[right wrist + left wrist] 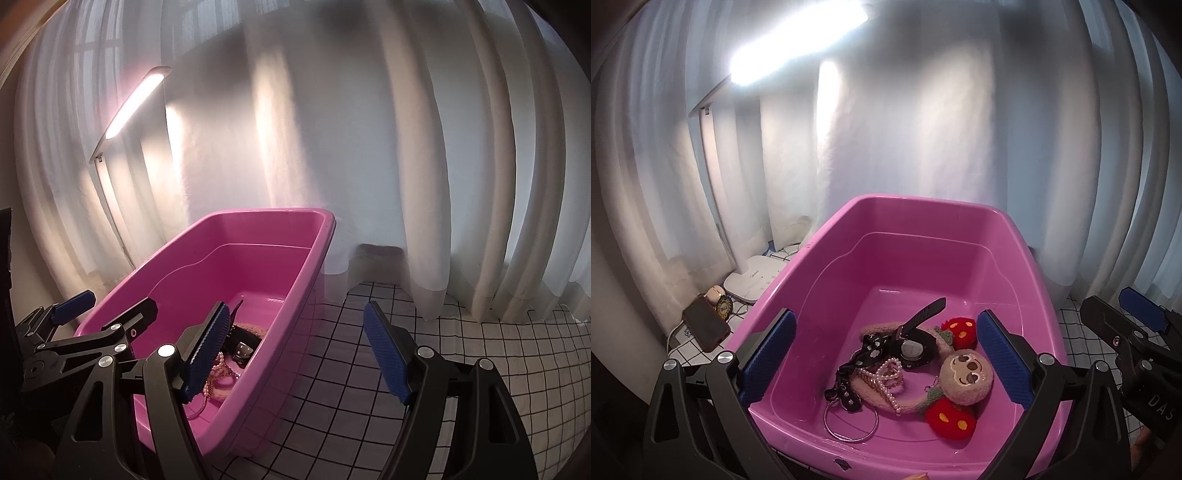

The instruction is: Organize jewelry

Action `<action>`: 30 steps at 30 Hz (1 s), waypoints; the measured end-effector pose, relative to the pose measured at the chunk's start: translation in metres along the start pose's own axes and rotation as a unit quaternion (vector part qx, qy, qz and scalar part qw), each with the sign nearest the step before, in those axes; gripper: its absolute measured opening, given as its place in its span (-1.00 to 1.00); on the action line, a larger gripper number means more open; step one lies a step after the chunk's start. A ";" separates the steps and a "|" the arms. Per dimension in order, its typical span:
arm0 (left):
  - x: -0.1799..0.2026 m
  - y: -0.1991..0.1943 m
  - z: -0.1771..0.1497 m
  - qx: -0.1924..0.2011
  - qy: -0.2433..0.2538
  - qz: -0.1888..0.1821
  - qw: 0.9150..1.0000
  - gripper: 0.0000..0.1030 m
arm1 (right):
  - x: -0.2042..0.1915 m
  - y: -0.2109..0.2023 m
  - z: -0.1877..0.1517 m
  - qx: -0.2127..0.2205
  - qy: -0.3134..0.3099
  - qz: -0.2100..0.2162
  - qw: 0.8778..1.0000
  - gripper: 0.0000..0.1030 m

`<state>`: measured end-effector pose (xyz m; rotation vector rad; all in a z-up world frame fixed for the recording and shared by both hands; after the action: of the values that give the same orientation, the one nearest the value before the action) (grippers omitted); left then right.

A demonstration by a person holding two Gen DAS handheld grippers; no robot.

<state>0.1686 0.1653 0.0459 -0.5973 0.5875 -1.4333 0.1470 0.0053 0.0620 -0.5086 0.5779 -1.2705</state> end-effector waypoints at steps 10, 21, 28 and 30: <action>0.000 -0.001 0.000 0.000 0.000 0.011 1.000 0.87 | 0.003 -0.003 -0.003 0.000 -0.002 -0.005 1.000 0.39; 0.000 -0.004 0.001 0.002 0.003 0.011 1.000 0.87 | 0.005 -0.004 -0.004 0.002 -0.002 -0.005 1.000 0.39; 0.001 -0.005 0.000 0.001 0.003 0.013 1.000 0.87 | 0.008 -0.008 -0.004 0.003 -0.001 -0.004 1.000 0.39; 0.001 -0.006 0.001 0.001 0.004 0.013 1.000 0.87 | 0.009 -0.009 -0.004 0.004 -0.001 -0.003 1.000 0.39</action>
<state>0.1646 0.1636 0.0506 -0.5803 0.5969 -1.4113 0.1396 -0.0056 0.0634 -0.5061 0.5701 -1.2770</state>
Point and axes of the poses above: each gripper's, at about its wrist camera, not at the fingertips, and y roughly the way its jaws point, x to its right, z to its top, the point moved 9 cm from there along y, roughly the way its jaws point, and after that the axes turned 9 degrees about -x, right-handed, at the moved point
